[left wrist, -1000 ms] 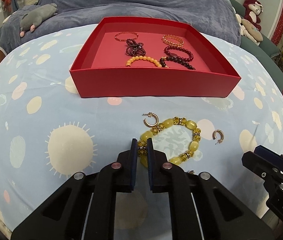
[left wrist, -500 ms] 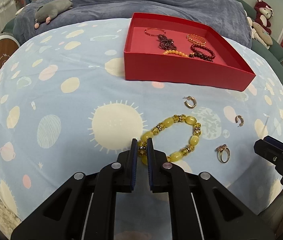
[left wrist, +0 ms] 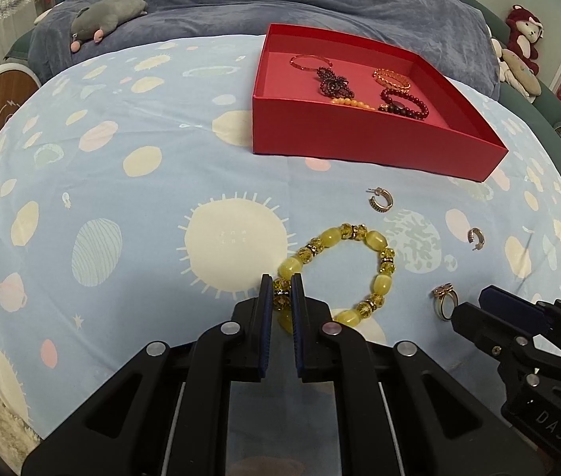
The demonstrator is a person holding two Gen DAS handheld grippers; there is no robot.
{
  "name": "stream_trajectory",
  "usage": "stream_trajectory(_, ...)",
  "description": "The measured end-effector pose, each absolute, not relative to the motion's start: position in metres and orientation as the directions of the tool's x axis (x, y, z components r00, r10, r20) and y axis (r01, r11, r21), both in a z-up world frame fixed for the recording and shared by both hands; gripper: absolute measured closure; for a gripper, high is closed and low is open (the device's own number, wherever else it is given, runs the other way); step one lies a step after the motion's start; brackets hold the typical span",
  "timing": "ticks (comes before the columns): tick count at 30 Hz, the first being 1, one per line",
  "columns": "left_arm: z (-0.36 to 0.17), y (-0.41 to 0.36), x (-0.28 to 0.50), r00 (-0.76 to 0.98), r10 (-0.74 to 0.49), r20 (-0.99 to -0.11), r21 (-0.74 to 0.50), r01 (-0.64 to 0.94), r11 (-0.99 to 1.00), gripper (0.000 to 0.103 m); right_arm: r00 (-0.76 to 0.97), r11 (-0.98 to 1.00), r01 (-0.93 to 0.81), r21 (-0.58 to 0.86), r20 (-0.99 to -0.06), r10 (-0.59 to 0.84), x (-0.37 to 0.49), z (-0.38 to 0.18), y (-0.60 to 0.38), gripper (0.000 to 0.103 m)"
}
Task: Organize jewelry
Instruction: 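Grasp the yellow-green beaded bracelet with the left gripper while the right gripper grasps the gold ring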
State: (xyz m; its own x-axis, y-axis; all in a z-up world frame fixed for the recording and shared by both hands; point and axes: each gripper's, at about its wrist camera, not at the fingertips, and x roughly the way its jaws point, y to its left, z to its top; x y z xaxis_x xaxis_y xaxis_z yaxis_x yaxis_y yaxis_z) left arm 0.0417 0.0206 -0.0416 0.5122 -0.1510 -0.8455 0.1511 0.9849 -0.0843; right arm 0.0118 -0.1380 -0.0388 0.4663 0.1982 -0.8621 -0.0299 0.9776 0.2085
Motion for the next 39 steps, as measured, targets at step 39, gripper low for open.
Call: stream_trajectory(39, -0.007, 0.003, 0.034, 0.509, -0.285, -0.812, -0.207, 0.204, 0.957, 0.094, 0.539, 0.976, 0.021, 0.215, -0.825, 0.17, 0.009, -0.011, -0.166, 0.084)
